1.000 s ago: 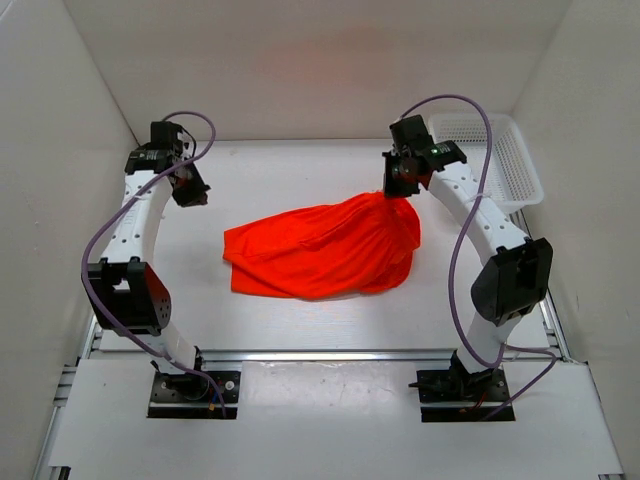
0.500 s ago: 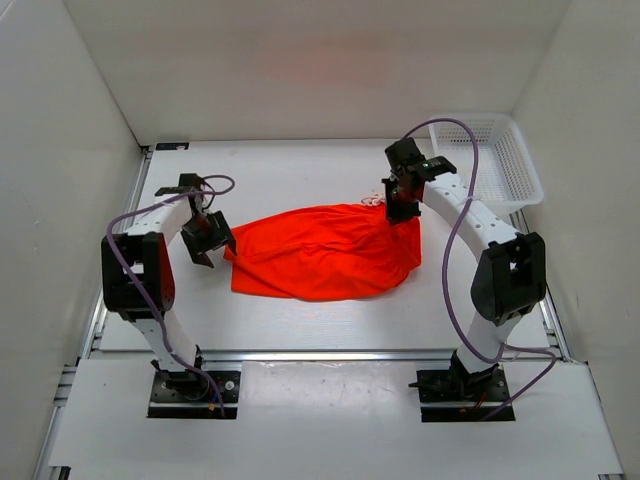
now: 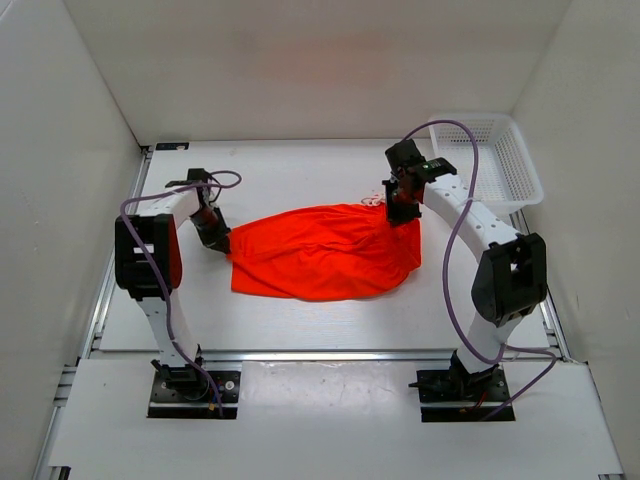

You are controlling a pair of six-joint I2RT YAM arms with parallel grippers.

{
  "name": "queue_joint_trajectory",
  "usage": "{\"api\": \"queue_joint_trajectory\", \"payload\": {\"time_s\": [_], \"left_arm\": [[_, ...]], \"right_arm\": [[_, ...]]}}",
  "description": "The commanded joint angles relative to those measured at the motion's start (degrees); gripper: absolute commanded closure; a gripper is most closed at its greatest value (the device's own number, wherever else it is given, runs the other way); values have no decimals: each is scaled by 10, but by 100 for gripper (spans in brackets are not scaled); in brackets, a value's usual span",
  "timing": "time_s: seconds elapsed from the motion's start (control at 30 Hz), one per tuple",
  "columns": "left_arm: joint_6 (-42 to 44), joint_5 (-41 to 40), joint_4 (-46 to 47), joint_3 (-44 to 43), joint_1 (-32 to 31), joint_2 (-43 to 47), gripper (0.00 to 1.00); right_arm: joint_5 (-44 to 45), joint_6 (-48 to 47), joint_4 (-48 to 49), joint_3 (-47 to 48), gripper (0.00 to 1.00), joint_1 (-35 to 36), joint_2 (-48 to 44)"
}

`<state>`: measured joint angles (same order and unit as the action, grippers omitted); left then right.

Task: Fold and stack the shorts
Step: Flatten the shorts out

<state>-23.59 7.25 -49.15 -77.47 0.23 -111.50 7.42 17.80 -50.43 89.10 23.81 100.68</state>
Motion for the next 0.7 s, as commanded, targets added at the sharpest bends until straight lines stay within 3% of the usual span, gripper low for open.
{"api": "queue_joint_trajectory", "payload": {"time_s": [0.0,0.27,0.3,0.33,0.37,0.43,0.67], "left_arm": [[5,6,-3,-29,-3,21,89],[5,-14,-15,-29,8,81,89],[5,-6,-15,-29,8,88,86],[10,0,-21,-29,8,88,43],[10,7,-21,-29,8,88,27],[10,12,-21,-22,8,74,7],[10,43,15,25,-4,46,8]], "right_arm": [[8,-7,5,-2,100,3,-29],[8,-7,5,4,100,3,-23],[8,-7,5,4,100,3,-23],[8,-7,5,4,100,3,-23],[8,-7,5,4,100,3,-23],[8,-7,5,4,100,3,-23],[2,-7,5,4,100,3,-18]]}}
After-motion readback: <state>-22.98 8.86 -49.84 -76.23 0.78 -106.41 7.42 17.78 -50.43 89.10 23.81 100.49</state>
